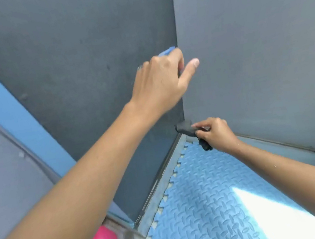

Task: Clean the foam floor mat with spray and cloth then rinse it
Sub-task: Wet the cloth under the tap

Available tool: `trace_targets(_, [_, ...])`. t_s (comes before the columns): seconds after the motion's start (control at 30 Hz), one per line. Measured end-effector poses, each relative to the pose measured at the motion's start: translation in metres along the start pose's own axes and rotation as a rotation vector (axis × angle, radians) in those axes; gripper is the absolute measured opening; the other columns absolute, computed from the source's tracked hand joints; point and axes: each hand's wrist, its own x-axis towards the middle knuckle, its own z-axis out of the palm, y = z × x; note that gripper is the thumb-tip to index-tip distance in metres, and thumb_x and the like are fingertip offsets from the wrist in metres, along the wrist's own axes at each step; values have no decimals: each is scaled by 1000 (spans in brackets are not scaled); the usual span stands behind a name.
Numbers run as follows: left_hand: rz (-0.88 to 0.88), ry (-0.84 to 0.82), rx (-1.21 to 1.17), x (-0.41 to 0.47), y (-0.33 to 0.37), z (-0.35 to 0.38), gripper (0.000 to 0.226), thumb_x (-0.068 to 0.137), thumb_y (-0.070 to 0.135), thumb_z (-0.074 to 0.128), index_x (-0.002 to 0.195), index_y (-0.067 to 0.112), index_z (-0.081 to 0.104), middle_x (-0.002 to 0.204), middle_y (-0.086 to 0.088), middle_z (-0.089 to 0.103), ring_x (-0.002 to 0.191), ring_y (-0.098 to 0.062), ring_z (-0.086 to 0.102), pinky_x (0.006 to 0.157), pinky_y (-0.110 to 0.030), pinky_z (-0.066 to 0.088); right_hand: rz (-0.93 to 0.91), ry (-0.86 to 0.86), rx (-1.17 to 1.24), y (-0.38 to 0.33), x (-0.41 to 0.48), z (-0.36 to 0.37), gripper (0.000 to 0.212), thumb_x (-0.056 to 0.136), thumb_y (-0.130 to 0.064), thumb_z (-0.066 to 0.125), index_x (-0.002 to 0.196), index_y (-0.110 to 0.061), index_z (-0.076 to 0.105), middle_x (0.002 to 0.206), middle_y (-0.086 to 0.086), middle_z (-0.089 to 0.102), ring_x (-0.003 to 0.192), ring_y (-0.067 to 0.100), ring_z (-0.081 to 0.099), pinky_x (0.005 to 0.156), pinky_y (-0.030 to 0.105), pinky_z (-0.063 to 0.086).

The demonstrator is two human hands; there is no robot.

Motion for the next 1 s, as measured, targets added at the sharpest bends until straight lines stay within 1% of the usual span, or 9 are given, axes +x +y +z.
trace_targets(0.07, [-47,-1,177,53,6,3,52,100,61,43,104,14,64,98,-11,73,97,-40,67,79,-42,49,-3,120,62,-31,11,-33,22,86,-7,65,100,-19,77,65,7,72,44,13,62,44,24,54])
trace_targets(0.13, [-94,-122,391,95,3,8,59,101,61,42,113,9,66,116,-17,70,111,-40,65,84,-41,46,10,191,137,-54,19,-59,21,86,-4,65,98,-14,79,64,5,69,43,12,58,42,27,54])
trace_targets(0.23, [-68,-395,544,125,-10,23,59,104,56,41,120,4,65,125,-18,66,117,-39,62,83,-40,43,2,229,202,-74,23,-81,25,84,-3,64,89,-21,80,61,1,69,48,16,59,48,39,60])
trace_targets(0.3, [-16,-503,558,131,-19,30,51,106,45,40,122,3,64,127,-19,64,115,-39,61,81,-40,41,0,244,177,-79,23,-90,23,84,-7,67,91,-24,80,68,-4,72,57,15,64,54,28,60])
trace_targets(0.4, [41,-533,558,136,-22,30,43,106,38,37,104,6,66,111,-18,61,96,-37,56,77,-39,41,19,199,198,-81,21,-97,21,86,-5,66,89,-21,80,66,-2,72,48,12,60,45,20,53])
trace_targets(0.5, [122,-525,543,136,-20,30,48,104,38,35,70,8,50,83,-9,52,83,-34,51,72,-38,42,17,196,199,-80,18,-99,30,86,-3,64,78,-29,77,65,1,72,43,6,57,42,17,50])
trace_targets(0.57, [168,-508,502,135,-18,32,50,104,36,35,60,13,45,70,-7,45,78,-35,52,69,-37,39,17,190,222,-78,16,-98,33,86,-2,62,74,-30,77,65,4,72,43,7,56,42,16,50])
trace_targets(0.87, [224,-455,352,134,-22,40,55,105,37,37,56,11,41,62,-9,44,58,-27,41,63,-36,34,36,185,156,-61,28,-83,23,85,-10,67,97,-23,82,70,-3,76,50,-3,62,49,11,46])
trace_targets(1.0, [213,-450,337,134,-24,42,54,104,36,36,59,7,42,60,-10,47,55,-24,40,58,-35,31,37,175,130,-55,33,-75,23,84,-15,68,98,-26,82,74,-7,76,66,0,66,66,19,54])
